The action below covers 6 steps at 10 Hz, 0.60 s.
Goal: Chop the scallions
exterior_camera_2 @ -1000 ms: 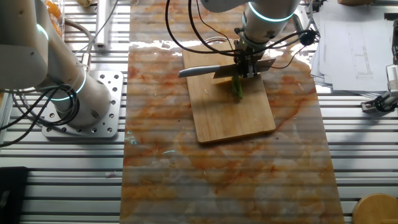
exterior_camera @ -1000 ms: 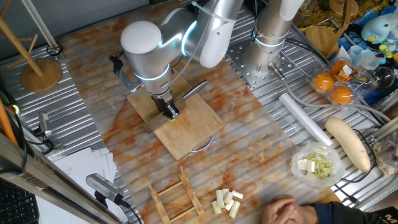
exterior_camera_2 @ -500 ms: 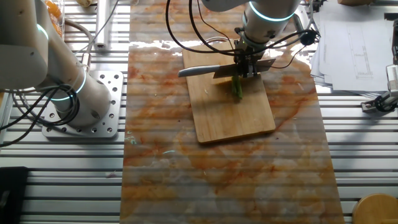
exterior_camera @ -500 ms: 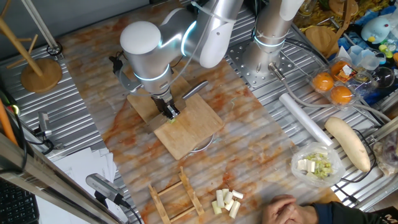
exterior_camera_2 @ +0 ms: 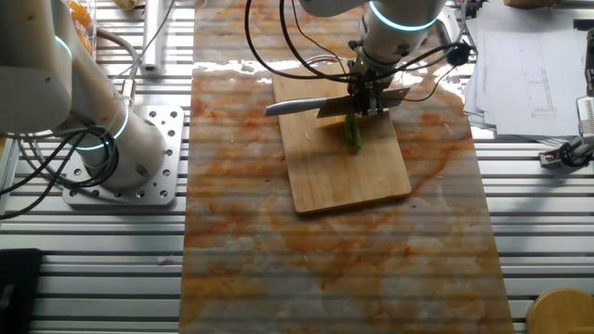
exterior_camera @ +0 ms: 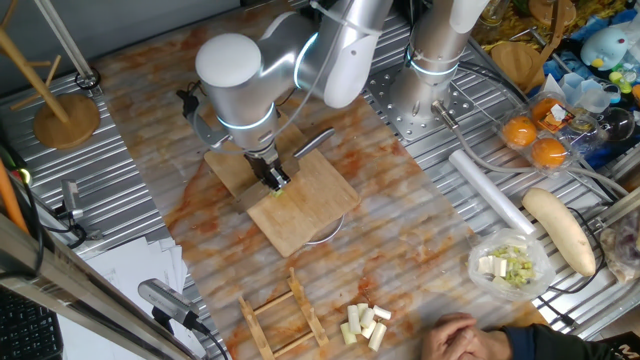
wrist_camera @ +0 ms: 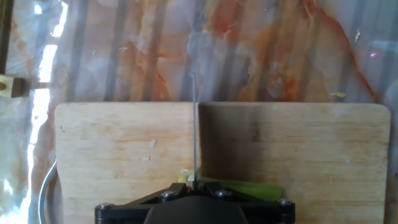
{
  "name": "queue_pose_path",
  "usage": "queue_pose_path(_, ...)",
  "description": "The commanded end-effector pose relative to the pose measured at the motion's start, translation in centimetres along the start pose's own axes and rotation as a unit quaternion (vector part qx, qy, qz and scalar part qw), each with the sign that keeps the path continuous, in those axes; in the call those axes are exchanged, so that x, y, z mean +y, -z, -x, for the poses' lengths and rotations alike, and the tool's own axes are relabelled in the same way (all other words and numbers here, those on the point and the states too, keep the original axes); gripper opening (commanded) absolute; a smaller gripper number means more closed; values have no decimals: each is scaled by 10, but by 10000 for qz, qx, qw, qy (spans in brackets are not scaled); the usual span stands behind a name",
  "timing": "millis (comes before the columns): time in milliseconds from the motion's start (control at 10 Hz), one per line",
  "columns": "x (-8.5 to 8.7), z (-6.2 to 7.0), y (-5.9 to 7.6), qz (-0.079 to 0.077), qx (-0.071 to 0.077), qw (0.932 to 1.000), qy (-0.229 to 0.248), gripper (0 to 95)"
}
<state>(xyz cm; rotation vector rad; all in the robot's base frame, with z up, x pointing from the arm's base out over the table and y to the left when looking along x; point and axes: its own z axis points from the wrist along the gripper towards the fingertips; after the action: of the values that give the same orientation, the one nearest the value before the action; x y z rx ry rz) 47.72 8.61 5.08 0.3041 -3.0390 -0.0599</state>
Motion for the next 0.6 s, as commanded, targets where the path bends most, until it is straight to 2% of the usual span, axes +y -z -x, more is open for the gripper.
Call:
queue_pose_path(100,0,-2,3,-10,-15,10000,6,0)
queue_pose_path(600,0,-3,4,-21,-10,10000,33,0)
